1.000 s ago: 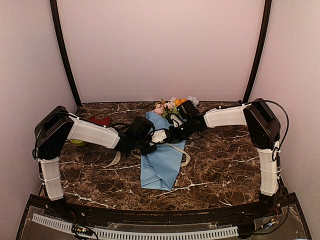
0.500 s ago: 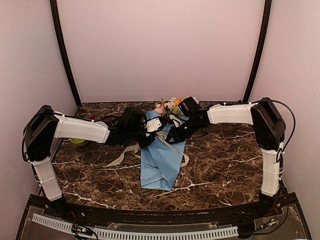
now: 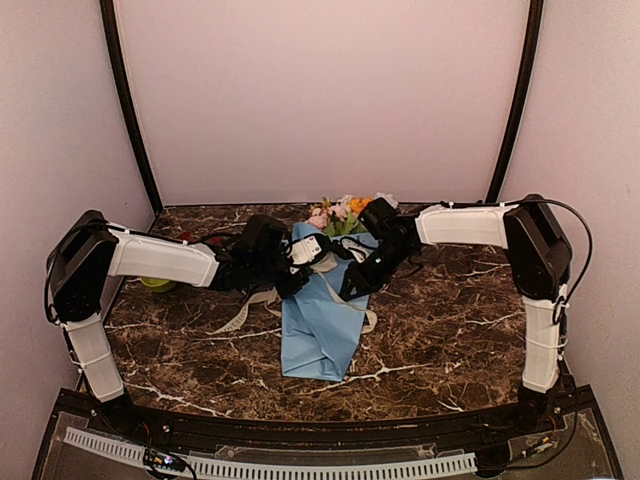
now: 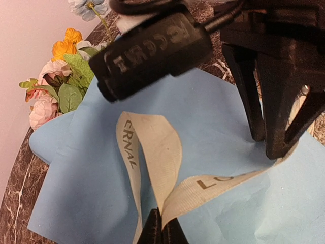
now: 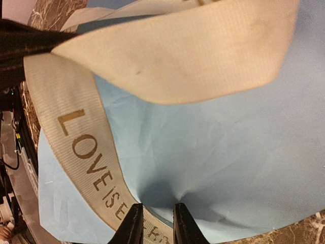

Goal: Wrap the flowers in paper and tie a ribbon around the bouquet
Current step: Cross the ribbon over the folded bouquet.

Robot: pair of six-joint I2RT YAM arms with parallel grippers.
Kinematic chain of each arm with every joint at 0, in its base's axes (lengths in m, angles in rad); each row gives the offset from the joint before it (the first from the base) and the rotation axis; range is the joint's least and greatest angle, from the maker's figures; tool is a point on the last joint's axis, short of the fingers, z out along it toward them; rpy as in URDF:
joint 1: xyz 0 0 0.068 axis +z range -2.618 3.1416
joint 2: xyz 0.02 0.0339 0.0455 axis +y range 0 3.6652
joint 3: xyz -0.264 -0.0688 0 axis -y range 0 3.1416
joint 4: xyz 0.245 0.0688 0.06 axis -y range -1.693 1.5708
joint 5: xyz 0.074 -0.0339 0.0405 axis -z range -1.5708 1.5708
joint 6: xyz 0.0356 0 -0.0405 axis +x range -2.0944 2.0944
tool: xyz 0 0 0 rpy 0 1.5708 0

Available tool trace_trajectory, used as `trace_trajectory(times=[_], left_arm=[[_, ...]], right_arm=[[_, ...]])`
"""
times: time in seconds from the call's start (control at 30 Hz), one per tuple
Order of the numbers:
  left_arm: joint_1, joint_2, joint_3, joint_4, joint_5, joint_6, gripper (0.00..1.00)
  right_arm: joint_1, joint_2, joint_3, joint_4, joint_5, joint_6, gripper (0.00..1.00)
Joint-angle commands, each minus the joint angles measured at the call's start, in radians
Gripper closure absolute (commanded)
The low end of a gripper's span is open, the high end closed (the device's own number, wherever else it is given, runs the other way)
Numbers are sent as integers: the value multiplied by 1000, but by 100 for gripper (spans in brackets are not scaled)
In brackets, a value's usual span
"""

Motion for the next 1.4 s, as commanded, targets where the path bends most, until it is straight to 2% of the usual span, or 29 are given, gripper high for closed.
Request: trace_trajectory(times=[0.0,0.1,0.23,0.33,0.47,0.6,0.7,0.83,0.9,1.03,1.13,1.37], left_arm=[[4,-68,-32,-2,29,-7,100],[3,-87,-52,6,38,2,100],[4,-98,-58,6,51,2,100],[4,-100,-58,2,58,2,100],[4,-99,-61,-2,60,3,100],[3,-96,-60,4,61,2,100],[3,-96,-57,8,63,-2,100],[5,-108,-62,25,72,-16,100],[6,-119,-69,40,83,-27,100],[11,-121,-62,53,101,-43,100],[12,-104,-53,50,101,-50,100],[13,-54,-32,39,97,-74,100]], right_arm=[[-47,-75,35,-16,20,-17,78],[-79,-95,45,62,-10,39,62],[-83,-48,99,153,58,110,55],[-87,19,160,199,86,179,52],[-80,102,245,243,18,247,49],[-44,182,309,219,-38,246,48],[-23,212,324,178,-48,218,55],[-19,167,233,180,-75,200,84],[-19,127,175,173,-92,186,94],[1,77,93,83,-209,79,98],[30,51,45,11,-232,6,100],[43,34,5,-57,-307,-68,95]])
